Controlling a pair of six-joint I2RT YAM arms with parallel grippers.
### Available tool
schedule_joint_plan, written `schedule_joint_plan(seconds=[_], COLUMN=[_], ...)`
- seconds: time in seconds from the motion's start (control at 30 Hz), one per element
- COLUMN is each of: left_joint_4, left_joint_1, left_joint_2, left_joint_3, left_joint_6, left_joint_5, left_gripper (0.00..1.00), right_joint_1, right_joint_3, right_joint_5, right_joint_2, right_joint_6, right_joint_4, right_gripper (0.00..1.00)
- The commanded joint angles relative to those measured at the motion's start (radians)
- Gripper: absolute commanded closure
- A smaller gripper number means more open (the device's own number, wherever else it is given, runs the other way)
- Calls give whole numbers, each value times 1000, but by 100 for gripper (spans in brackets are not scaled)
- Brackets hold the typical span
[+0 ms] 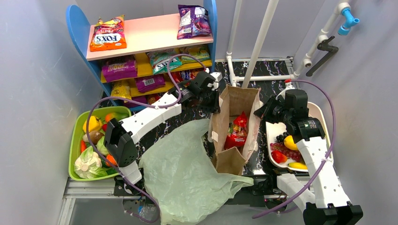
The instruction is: Place the food into the grocery bag and tie it
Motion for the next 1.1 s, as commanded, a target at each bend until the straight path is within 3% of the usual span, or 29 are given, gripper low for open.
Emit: schedule_joint_plan(seconds=[0.0, 0.1, 0.17, 0.3, 0.47, 0.77, 0.83, 0.93, 1.0, 1.07], left_joint_4=[-68, -171, -187, -156, -89, -99, -122, -149, -141, -151], left_joint_1=[-63, -108, -119, -129, -141, -140, -139, -132, -120, -102], left_joint_2=[-33, -36, -44, -60, -70, -109, -115, -140, -168, -180], left_joint_3=[64, 131, 131, 72, -3, 38, 61, 70, 52, 50], left_joint_6=[31, 50, 26, -21, -25, 65, 84, 92, 108, 129], left_joint_5=[-196, -436, -507, -527, -510, -546, -560, -603, -617, -640], left_gripper=[100, 100, 100, 100, 99, 31, 21, 14, 11, 7], right_joint_1=[0, 0, 0, 0, 0, 0, 0, 0, 0, 0], right_joint_3=[30, 88, 96, 105, 43, 0, 2, 1, 0, -4], right_joint_5=[31, 146, 180, 268, 225, 130, 114, 111, 114, 112], right_joint_2=[-9, -32, -69, -89, -55, -24, -27, -35, -41, -44], right_joint_6=[17, 75, 101, 107, 96, 68, 59, 52, 49, 43], right_joint_4=[-3, -36, 0, 9, 9, 35, 34, 23, 14, 6], right_gripper=[99, 99, 99, 99, 99, 99, 99, 97, 87, 64])
